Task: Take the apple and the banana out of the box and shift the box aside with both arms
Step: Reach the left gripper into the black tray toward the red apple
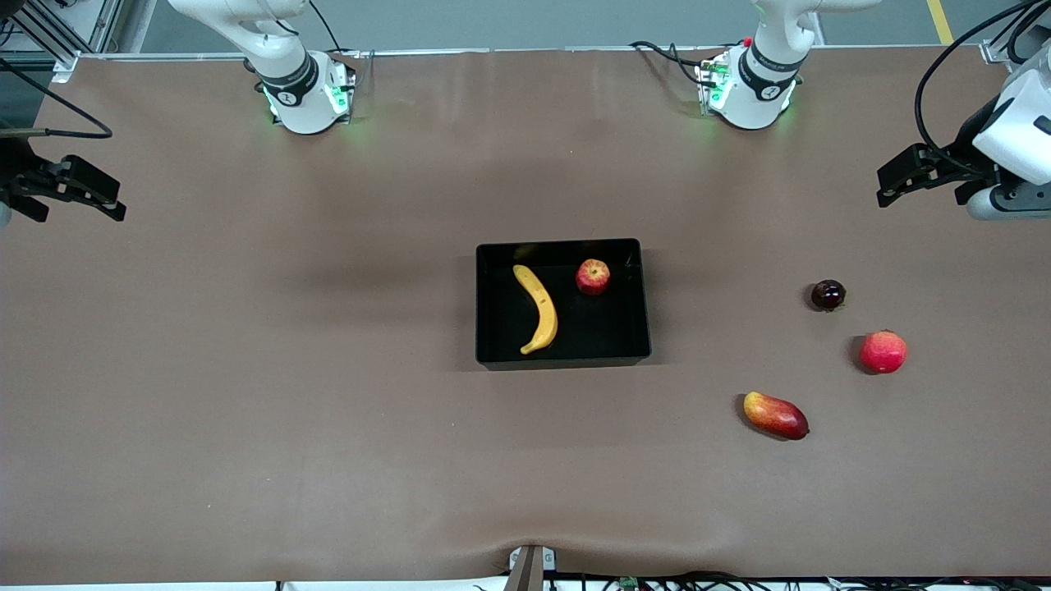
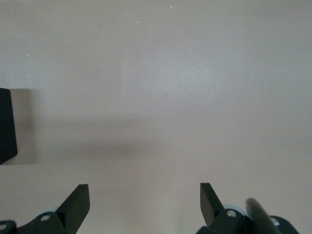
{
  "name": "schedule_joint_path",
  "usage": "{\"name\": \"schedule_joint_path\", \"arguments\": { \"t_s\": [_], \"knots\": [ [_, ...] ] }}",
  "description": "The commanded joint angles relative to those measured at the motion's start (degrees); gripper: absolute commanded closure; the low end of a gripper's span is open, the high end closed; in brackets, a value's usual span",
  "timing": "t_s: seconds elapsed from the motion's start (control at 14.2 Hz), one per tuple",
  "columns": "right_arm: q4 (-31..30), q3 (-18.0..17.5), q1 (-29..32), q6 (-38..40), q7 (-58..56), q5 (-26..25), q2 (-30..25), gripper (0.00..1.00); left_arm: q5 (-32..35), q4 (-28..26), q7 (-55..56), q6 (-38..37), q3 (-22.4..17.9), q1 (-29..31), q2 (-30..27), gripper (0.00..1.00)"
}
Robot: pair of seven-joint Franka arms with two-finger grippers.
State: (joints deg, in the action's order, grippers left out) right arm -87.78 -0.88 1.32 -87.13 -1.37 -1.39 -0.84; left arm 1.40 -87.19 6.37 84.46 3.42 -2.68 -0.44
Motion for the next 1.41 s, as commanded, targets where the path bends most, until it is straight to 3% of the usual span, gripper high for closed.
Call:
{"name": "schedule_joint_path", "arguments": {
  "t_s": [0.0, 0.35, 0.56, 0.85, 1.34],
  "knots": [
    [0.3, -0.2, 0.0, -0.1, 0.9, -1.2, 0.2, 0.00, -0.2, 0.9, -0.8, -1.0, -0.2, 0.0, 0.3, 0.00],
    [0.3, -0.2, -0.1, -0.1, 0.9, -1.2, 0.2, 0.00, -0.1, 1.1, -0.4, -1.0, -0.1, -0.8, 1.8, 0.00],
    [0.3, -0.2, -0.1, -0.1, 0.9, -1.2, 0.2, 0.00, -0.1, 1.1, 0.7, -0.3, 2.6, -3.1, 5.7, 0.00],
    [0.3, -0.1, -0.1, -0.1, 0.9, -1.2, 0.2, 0.00, -0.2, -0.4, 10.4, 7.2, 5.6, -7.9, 10.9, 0.00],
    [0.4, -0.2, 0.1, -0.2, 0.9, -1.2, 0.6, 0.00, -0.1, -2.0, 32.4, 21.3, 5.6, -20.1, 22.3, 0.00]
  ]
}}
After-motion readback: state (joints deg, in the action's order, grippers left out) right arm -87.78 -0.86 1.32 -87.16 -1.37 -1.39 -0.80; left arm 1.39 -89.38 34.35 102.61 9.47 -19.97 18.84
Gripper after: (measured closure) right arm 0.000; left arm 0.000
